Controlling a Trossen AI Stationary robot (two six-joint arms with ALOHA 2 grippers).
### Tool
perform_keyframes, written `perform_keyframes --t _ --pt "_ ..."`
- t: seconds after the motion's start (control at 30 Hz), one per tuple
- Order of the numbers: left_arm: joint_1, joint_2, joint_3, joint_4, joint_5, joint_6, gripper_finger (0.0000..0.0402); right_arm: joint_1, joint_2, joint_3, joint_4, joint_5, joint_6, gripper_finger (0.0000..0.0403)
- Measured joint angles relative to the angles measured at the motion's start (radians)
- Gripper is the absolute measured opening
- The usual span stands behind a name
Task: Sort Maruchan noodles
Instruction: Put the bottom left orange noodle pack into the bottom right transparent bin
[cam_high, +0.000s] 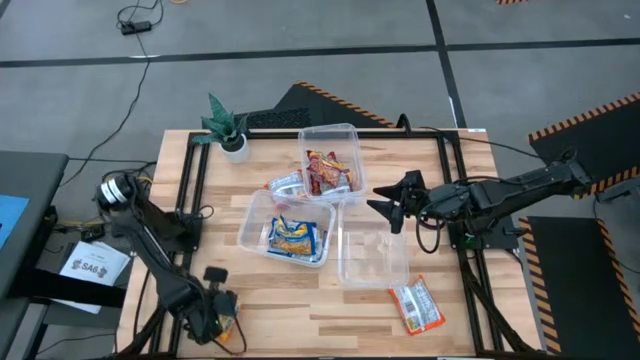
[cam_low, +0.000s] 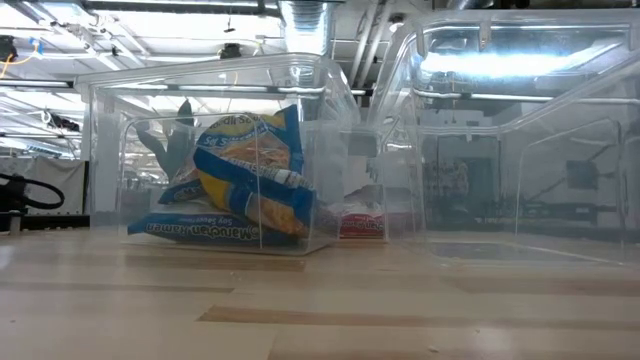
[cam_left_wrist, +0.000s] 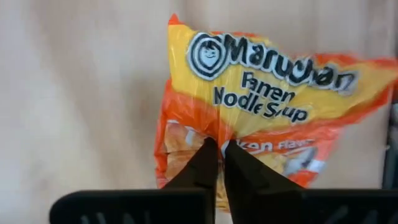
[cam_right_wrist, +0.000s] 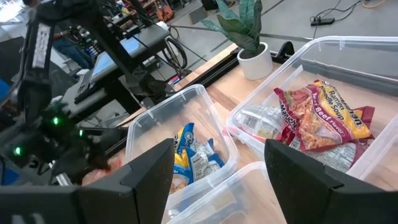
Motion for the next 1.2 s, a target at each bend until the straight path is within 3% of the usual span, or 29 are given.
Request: perform_keyframes --t 0.3,0.43,0.57,0.73,0.97,1.2 --pt "0.086 -0.355 0.002 -0.017 0.034 0.020 0.0000 0.000 0.000 0.000 -0.013 0.000 0.000 0.0271" --pt "0.177 -0.485 0.014 0.014 0.080 -0.014 0.0000 0.000 0.000 0.000 -0.014 0.000 0.000 0.0271" --pt "0.326 -0.528 0.080 0.032 0.090 0.046 0.0000 0.000 -0.004 0.000 0.043 0.000 -0.004 0.0271" --pt "0.558 -0.483 0.197 0.162 0.136 0.286 0.0000 0.000 -0.026 0.001 0.187 0.000 -0.068 0.0271" --pt "0.810 -0.317 0.308 0.412 0.218 0.676 0.0000 -0.007 -0.056 0.001 0.421 -0.007 -0.202 0.0271" --pt "0.908 -0.069 0.322 0.777 0.288 0.750 0.0000 -0.021 -0.063 0.002 0.663 -0.047 -0.353 0.0271"
